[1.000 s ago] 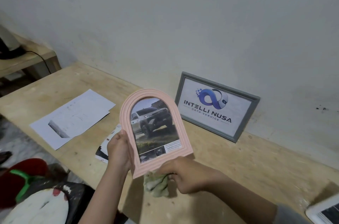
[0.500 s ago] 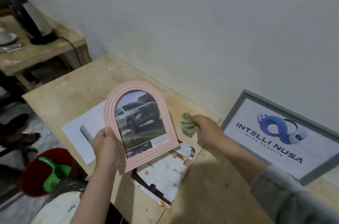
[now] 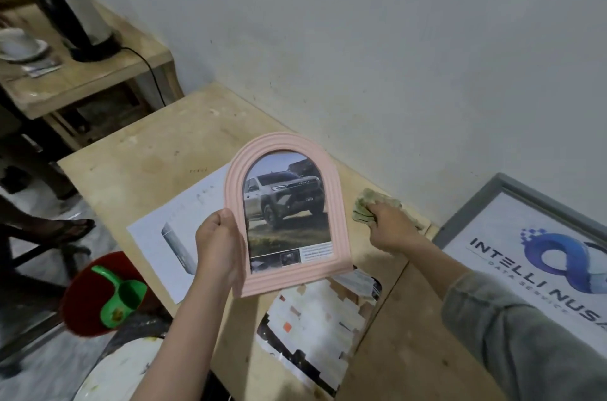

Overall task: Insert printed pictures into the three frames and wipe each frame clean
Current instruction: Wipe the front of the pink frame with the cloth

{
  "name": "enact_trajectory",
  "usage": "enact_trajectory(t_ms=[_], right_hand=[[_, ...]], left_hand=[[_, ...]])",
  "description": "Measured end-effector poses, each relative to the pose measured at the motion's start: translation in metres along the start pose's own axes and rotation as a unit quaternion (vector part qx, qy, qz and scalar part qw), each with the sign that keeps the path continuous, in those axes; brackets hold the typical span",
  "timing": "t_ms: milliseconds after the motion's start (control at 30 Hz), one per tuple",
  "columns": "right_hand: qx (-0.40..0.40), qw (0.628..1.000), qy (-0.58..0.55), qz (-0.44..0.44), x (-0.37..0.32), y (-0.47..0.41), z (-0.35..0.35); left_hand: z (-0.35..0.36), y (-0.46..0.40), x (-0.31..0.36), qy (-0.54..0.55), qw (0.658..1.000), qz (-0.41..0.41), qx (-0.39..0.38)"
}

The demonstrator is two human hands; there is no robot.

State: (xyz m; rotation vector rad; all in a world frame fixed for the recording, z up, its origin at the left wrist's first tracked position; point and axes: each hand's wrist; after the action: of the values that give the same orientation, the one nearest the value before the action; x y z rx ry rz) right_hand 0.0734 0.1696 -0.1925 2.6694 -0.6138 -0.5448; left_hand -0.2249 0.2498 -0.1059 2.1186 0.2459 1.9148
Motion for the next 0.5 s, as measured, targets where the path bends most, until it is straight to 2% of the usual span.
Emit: enact_trajectory(t_ms=[67, 100, 167, 267, 367, 500], right_hand=[[0.023, 0.998, -0.057, -0.019, -0.008, 0.012, -0.016], [0.044, 0.991, -0.123, -0.027, -0.014, 0.023, -0.024], [0.087, 0.960, -0.263, -0.038, -0.030, 0.050, -0.037], [0.118, 0.908, -0.402, -0.031, -0.050, 0.103, -0.047], [0.107, 0.874, -0.473, -0.033, -0.059, 0.149, -0.047], [0.176, 0.858, -0.481, 0.035, -0.033, 0.214, -0.036]], left_hand=[[0.003, 0.000, 0.002, -0.002, 1.000, 0.001, -0.008], [0.005, 0.001, 0.003, 0.000, 1.000, 0.002, -0.016], [0.009, 0.004, 0.004, -0.004, 1.000, 0.008, -0.026], [0.021, 0.018, 0.007, 0.000, 0.997, 0.020, -0.073], [0.040, 0.043, 0.013, -0.011, 0.993, 0.037, -0.115], [0.081, 0.095, 0.016, -0.023, 0.977, 0.096, -0.188]])
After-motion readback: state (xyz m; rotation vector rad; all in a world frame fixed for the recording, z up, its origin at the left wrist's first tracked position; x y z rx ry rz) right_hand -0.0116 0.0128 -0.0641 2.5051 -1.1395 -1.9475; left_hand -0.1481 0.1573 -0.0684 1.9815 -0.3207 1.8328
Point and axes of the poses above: each hand's wrist, its own y-axis away from the middle knuckle, its own z-axis out of the palm, x = y × z, and after that the axes turned 8 degrees about -x, right-handed
